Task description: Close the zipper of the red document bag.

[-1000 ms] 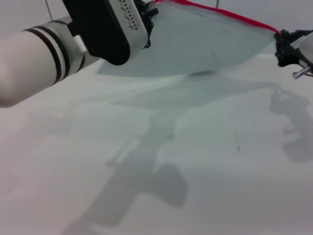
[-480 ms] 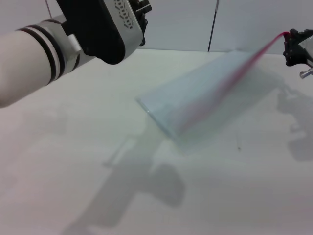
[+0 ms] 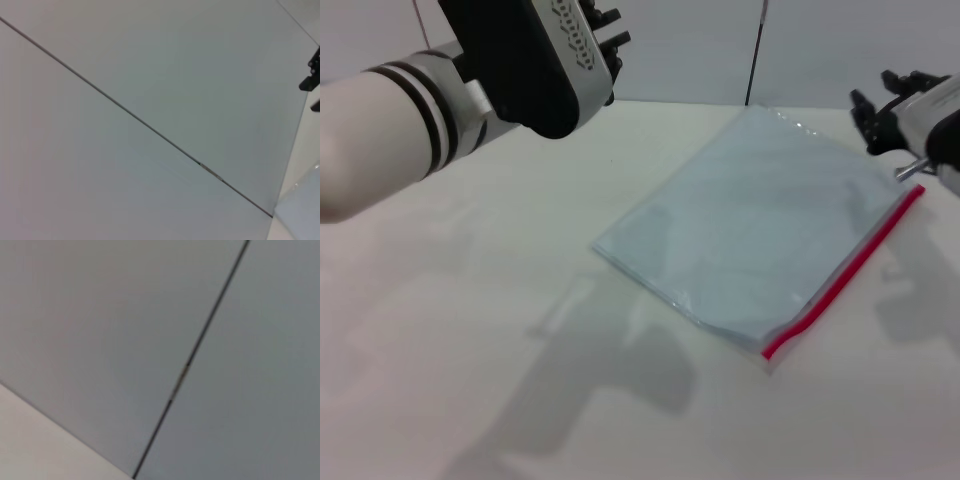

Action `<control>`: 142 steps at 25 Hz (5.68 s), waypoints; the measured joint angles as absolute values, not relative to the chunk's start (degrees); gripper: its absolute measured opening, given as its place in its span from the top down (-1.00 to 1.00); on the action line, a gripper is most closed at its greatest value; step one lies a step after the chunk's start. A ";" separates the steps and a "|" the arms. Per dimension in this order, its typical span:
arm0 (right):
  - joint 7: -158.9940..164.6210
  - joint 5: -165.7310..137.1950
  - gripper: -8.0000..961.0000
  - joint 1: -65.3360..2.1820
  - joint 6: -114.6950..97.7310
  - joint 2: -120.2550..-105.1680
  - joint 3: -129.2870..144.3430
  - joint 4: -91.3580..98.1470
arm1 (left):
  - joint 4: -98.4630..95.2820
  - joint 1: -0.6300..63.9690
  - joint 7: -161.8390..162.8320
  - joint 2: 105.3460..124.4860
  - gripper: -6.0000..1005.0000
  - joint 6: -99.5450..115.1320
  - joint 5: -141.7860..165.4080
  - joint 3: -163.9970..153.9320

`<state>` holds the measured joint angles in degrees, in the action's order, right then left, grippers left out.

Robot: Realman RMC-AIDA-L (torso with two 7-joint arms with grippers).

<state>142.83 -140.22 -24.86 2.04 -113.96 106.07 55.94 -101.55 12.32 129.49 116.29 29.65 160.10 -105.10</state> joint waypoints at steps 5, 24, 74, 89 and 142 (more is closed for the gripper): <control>142.94 -142.89 0.05 -22.67 2.52 -115.73 105.79 58.19 | -99.13 12.55 130.40 116.37 0.63 25.53 160.03 -105.24; 150.76 -117.25 -0.40 -21.71 52.18 -116.11 133.41 44.70 | -61.54 13.11 155.37 116.38 -0.45 -42.19 145.21 -113.90; 158.03 -107.77 -0.40 -24.65 60.70 -116.45 144.32 35.62 | -43.75 18.98 161.72 116.55 -0.47 -48.32 135.30 -120.44; 158.03 -107.66 -0.40 -25.05 60.38 -116.45 144.32 35.24 | -43.38 19.52 161.72 116.54 -0.47 -48.44 134.70 -121.12; 158.64 -107.67 -0.40 -25.30 59.68 -116.45 144.32 35.07 | -42.36 20.22 161.72 116.54 -0.47 -48.69 133.85 -121.19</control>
